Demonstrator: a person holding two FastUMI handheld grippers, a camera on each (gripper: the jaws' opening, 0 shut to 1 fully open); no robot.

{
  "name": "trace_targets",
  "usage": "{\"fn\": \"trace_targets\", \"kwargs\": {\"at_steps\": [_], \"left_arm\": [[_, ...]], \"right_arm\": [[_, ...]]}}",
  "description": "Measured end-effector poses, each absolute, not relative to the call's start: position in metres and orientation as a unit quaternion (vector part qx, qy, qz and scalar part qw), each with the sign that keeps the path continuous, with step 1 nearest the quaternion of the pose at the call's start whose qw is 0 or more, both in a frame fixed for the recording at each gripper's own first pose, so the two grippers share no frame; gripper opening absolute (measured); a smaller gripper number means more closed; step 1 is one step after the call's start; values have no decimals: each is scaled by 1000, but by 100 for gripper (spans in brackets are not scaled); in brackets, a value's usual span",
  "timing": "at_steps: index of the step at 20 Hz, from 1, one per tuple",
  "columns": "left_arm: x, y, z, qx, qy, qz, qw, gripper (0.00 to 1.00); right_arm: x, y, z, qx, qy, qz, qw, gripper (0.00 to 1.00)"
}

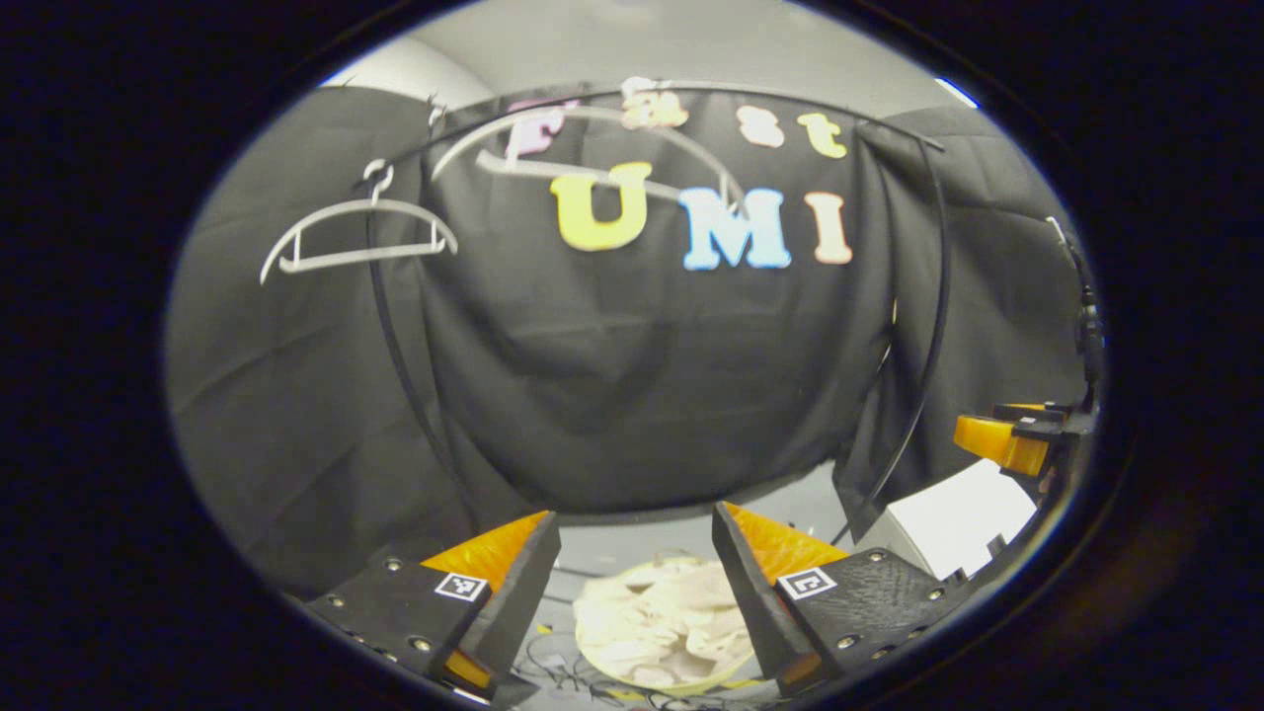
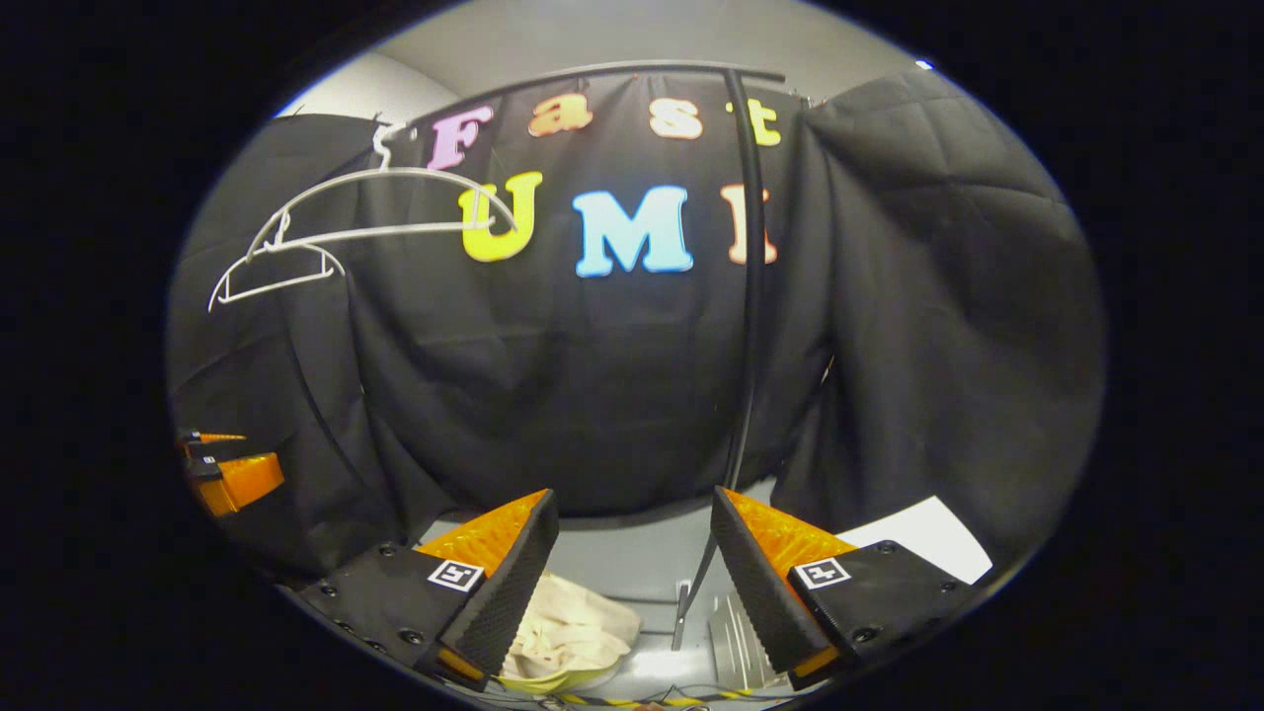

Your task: Grasp the clothes on the hanger with both hands and then place them into the laundry hamper below.

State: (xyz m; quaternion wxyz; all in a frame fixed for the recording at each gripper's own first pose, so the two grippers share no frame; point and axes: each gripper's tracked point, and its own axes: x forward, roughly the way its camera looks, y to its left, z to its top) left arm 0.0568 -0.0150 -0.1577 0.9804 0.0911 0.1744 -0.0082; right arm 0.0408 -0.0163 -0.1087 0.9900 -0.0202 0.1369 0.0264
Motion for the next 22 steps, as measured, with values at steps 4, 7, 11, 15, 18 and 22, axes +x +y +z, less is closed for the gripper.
{"fn": "trace_targets", "kwargs": {"at_steps": [4,7,11,15,18,22], "left_arm": [[62,-73,-61,91,78,-16,993,91],[48,-108,-5,73,16,-21,997,91],[36,-148,54,23,-22,-20,999,91],[22,-154,72,-15,-61,-4,998,91],[11,-151,70,-36,-78,16,996,91],[10,-141,50,-51,-60,18,997,91]], "right_arm": [[46,-51,-58,-21,66,11,998,94],[44,-77,-30,-5,30,0,1000,94],[45,-109,-2,-3,-11,-2,1000,94],[32,-129,-3,15,-11,3,1000,98],[20,-139,-6,33,-11,-2,999,98],[11,-141,-8,34,-18,-20,999,98]]}}
